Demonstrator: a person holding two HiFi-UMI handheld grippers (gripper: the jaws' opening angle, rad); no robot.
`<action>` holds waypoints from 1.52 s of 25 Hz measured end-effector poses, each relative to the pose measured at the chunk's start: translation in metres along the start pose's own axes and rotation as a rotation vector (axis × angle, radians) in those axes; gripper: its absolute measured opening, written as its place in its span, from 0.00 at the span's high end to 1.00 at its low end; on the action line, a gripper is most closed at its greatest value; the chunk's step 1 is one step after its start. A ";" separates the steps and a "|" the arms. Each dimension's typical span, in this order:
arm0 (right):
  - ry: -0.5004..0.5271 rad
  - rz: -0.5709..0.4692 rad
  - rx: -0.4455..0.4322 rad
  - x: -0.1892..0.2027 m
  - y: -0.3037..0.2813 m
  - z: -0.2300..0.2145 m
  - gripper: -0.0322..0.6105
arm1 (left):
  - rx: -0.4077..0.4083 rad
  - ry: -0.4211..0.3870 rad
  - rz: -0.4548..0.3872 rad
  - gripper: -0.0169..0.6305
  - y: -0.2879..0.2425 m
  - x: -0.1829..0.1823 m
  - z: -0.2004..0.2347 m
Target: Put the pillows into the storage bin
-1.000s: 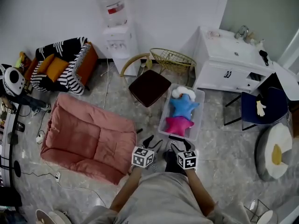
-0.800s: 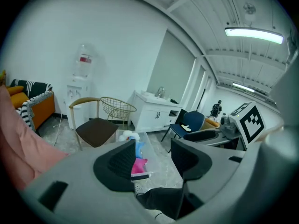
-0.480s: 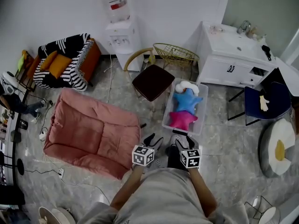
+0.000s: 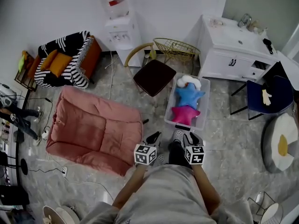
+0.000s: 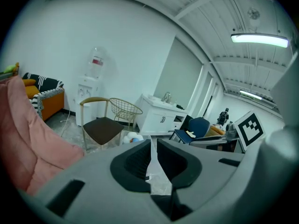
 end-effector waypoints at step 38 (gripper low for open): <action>-0.029 -0.038 0.018 -0.007 -0.003 -0.005 0.95 | 0.077 -0.008 0.031 0.96 -0.002 0.007 -0.008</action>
Point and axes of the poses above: the fingertips, and each gripper's own axes: y backward along the fingers, z to its left, x out of its underside, the point moved 5 cm from there along y, backward along the fingers, and after that the axes turned 13 degrees about -y, right-handed, at the moved point
